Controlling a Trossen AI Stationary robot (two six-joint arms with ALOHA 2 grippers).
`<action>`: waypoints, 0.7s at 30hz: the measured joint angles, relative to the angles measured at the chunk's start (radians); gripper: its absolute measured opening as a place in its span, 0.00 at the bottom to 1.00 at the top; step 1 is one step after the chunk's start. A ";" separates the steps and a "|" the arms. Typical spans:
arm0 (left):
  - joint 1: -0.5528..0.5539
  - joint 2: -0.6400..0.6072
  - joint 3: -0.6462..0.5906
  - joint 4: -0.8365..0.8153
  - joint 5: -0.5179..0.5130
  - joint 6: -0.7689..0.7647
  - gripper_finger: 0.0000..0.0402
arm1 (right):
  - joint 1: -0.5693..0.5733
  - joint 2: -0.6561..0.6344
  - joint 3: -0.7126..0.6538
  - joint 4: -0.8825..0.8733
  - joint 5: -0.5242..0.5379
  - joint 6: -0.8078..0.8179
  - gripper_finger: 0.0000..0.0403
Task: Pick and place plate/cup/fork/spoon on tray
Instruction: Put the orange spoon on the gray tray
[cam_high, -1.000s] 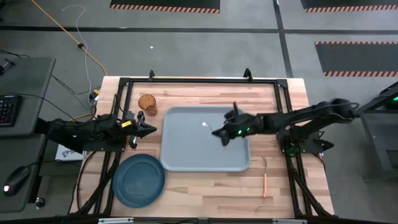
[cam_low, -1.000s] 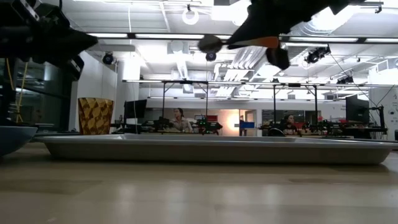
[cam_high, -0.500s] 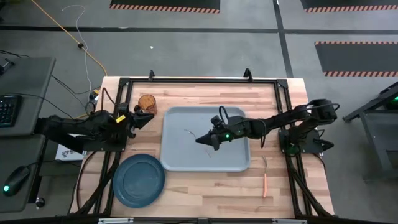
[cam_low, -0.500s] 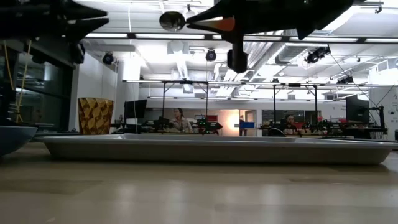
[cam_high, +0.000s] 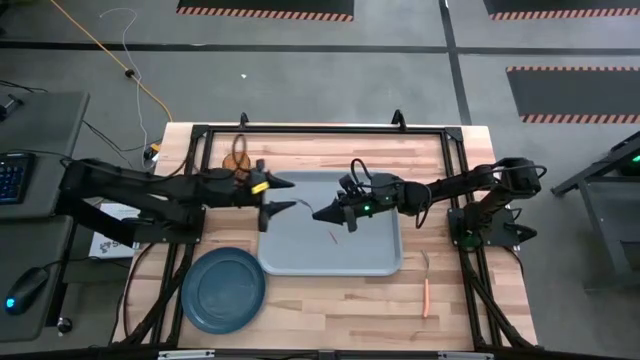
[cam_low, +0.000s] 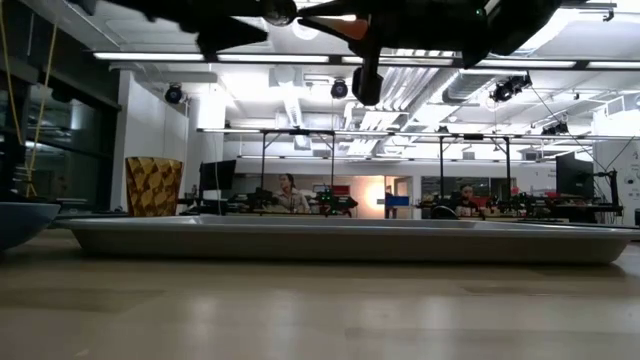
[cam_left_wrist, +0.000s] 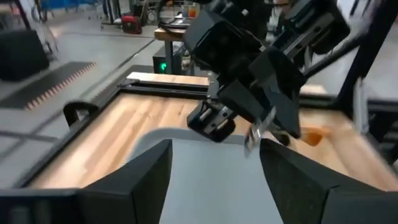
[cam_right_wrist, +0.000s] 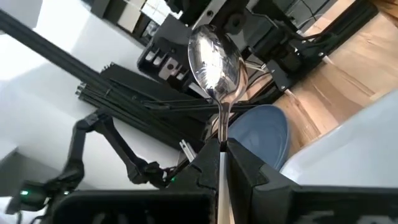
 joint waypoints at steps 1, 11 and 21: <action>0.000 0.023 0.020 -0.001 0.001 0.024 0.59 | 0.000 0.000 0.000 0.000 -0.007 -0.009 0.00; -0.001 0.142 0.092 0.000 0.182 0.052 0.56 | 0.000 0.000 0.000 -0.001 -0.109 -0.051 0.00; -0.002 0.135 0.092 0.007 0.194 0.018 0.27 | -0.013 0.000 0.000 -0.016 -0.149 -0.066 0.00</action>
